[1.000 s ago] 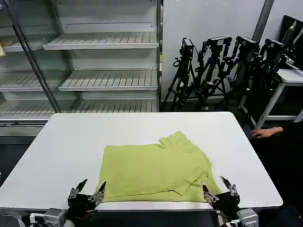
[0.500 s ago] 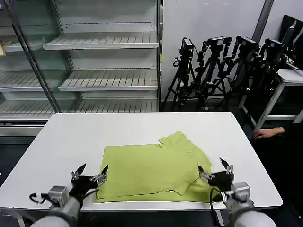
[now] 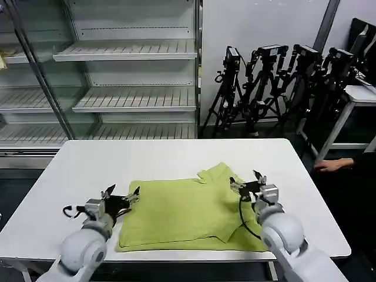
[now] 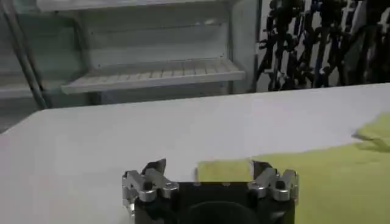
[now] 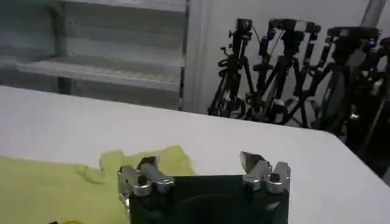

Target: Fold and organize the clothes.

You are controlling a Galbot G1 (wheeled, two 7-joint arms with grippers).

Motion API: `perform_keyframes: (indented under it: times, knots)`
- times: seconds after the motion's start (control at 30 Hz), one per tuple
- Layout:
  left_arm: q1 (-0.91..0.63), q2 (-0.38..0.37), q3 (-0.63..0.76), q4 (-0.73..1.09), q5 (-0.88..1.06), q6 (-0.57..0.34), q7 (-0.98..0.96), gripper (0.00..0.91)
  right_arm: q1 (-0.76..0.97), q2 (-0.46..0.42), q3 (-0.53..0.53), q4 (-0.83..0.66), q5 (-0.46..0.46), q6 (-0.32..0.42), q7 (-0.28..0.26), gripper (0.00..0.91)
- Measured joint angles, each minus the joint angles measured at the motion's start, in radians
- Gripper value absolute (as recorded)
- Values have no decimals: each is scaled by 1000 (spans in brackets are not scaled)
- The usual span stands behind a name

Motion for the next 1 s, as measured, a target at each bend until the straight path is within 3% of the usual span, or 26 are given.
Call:
perform_keyframes:
  times: [0.47,0.87,0.9,0.93,0.97,1.0]
  knots:
    - [-209,-39,124,226,-43,2,-31,907,183,83,-99,-225,96,-4,38,907]
    - [-235,-29,143,265,-105,2,-48,907,233,128,-114,-339,170,-5,71,887]
    - [-232,-27,142,262,-108,2,-49,615,235,130,-114,-344,176,-5,73,665]
    - [-227,-25,142,258,-110,2,-49,443,238,132,-115,-350,183,-4,75,494]
    - [-223,-23,140,254,-112,2,-48,131,240,135,-115,-356,191,-3,78,232]
    - [-219,-21,139,251,-114,2,-48,50,242,139,-115,-362,199,-2,81,131]
